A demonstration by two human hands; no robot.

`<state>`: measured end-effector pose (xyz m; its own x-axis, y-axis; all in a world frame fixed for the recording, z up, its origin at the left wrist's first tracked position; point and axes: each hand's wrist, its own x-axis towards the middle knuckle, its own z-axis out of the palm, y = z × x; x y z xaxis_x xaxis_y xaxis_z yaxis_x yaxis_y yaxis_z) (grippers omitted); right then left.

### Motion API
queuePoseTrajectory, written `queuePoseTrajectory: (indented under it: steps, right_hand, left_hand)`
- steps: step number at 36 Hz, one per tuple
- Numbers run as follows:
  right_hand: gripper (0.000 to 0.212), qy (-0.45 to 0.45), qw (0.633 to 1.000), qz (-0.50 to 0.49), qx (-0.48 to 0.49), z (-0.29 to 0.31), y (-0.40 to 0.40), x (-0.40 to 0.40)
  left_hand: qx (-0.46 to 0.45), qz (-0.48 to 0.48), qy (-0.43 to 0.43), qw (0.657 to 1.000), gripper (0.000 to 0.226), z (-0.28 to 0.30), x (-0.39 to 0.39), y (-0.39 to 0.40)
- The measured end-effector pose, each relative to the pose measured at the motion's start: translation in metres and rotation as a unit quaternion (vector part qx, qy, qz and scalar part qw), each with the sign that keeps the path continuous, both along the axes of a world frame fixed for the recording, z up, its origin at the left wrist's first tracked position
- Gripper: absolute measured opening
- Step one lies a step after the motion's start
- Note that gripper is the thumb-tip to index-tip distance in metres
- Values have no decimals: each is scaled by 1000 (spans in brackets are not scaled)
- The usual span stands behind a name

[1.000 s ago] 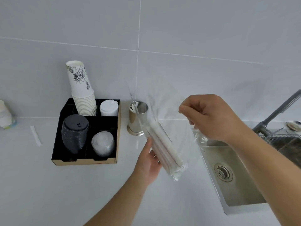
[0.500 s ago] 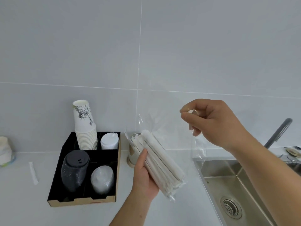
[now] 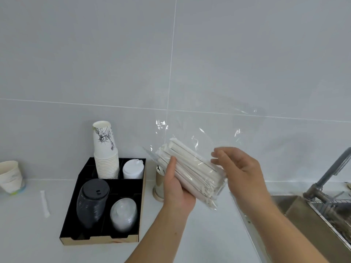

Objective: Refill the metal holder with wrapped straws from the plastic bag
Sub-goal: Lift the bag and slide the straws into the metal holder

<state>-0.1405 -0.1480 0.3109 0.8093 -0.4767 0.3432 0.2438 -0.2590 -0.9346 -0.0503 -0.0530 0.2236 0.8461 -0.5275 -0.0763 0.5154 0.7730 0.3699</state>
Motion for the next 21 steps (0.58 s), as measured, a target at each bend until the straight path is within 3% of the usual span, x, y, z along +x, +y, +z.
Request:
queuePoseTrajectory:
  steps: [7,12,21]
  right_hand:
    - [22,-10,998,-68,-8,-1,-4,13]
    - [20,-4,995,-93,-27,1,-14,19]
    - [19,2,990,-118,-77,4,-33,35]
  left_hand:
    - [44,18,4,999,55,-7,1,-4]
    - [47,17,104,993,47,-18,6,-5]
    - [64,-7,149,987,32,-37,10,-20]
